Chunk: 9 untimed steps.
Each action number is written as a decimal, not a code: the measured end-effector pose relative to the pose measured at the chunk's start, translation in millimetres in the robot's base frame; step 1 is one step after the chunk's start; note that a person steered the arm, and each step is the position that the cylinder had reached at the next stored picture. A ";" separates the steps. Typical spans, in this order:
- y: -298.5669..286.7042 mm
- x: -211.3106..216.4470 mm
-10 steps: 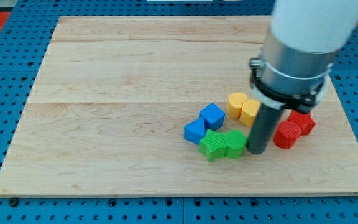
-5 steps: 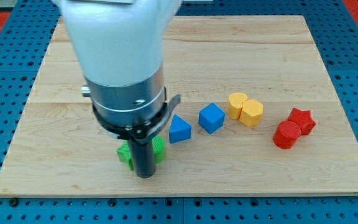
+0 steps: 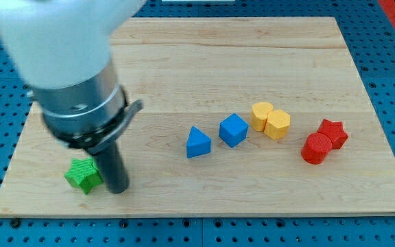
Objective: Keep the green blocks at the bottom left side of the board
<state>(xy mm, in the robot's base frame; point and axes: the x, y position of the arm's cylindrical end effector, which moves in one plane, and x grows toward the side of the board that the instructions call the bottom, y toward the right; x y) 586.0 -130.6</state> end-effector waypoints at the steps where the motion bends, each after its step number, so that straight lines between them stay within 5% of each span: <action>1: -54.8 2.5; 2: -55.3 -12.3; 4: 41.2 -17.4; 5: 43.4 -21.3; 6: -17.9 -28.3; 9: -22.0 -35.5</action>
<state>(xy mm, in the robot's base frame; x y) 550.4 -152.6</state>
